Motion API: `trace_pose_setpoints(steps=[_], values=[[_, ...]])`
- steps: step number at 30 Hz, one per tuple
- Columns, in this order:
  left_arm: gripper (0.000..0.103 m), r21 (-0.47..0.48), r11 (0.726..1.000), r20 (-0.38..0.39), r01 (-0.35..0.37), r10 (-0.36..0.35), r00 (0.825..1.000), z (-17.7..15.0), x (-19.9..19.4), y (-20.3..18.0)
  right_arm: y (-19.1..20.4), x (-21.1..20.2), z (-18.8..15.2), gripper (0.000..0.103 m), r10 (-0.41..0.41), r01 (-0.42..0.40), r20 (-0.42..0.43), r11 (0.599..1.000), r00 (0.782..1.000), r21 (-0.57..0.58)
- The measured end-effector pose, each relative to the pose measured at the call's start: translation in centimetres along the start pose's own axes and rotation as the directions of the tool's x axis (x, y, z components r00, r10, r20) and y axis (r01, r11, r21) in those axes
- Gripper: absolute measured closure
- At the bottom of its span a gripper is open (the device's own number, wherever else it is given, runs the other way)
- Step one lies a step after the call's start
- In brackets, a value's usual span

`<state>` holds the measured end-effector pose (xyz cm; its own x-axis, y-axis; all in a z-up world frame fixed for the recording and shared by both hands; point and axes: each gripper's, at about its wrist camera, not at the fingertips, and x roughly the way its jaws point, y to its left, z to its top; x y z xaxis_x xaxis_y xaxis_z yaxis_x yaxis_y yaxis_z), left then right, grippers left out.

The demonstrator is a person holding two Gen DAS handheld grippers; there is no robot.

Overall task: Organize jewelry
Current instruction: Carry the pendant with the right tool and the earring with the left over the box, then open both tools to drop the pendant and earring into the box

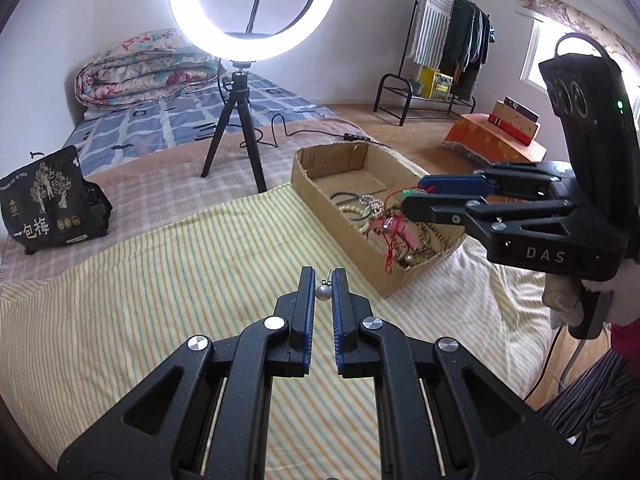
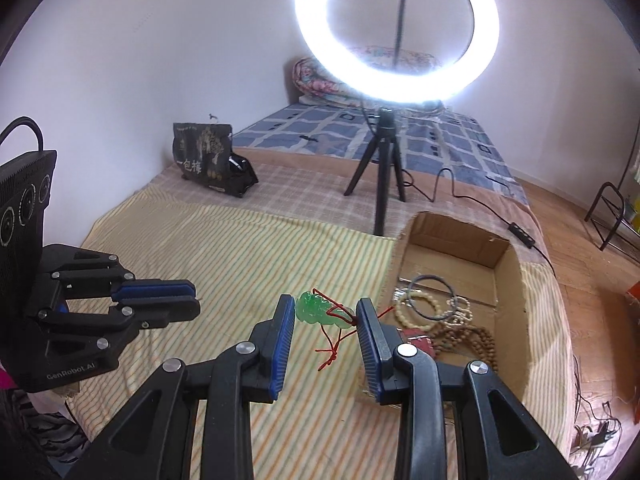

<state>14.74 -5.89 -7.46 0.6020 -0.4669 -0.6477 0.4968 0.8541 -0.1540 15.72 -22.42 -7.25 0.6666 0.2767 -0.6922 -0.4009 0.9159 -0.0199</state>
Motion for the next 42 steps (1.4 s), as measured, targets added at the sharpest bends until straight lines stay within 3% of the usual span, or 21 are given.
trace_pose_setpoints(steps=[14,26,42], values=[[0.097,-0.018,0.999,0.033,0.034,-0.034,0.999,4.8,3.0,-3.8,-6.3,-2.5,-0.8,0.071,-0.055,0.052,0.025,0.994,0.998,0.093],[0.097,-0.006,1.000,0.026,0.020,-0.019,0.999,8.7,9.8,-5.0,-10.9,-2.4,-2.0,0.071,-0.080,0.079,0.005,0.985,0.997,0.151],[0.097,-0.023,0.999,-0.013,-0.024,0.024,1.000,11.4,17.5,-4.9,-12.6,0.5,-3.0,0.071,-0.082,0.088,-0.044,0.985,0.996,0.150]])
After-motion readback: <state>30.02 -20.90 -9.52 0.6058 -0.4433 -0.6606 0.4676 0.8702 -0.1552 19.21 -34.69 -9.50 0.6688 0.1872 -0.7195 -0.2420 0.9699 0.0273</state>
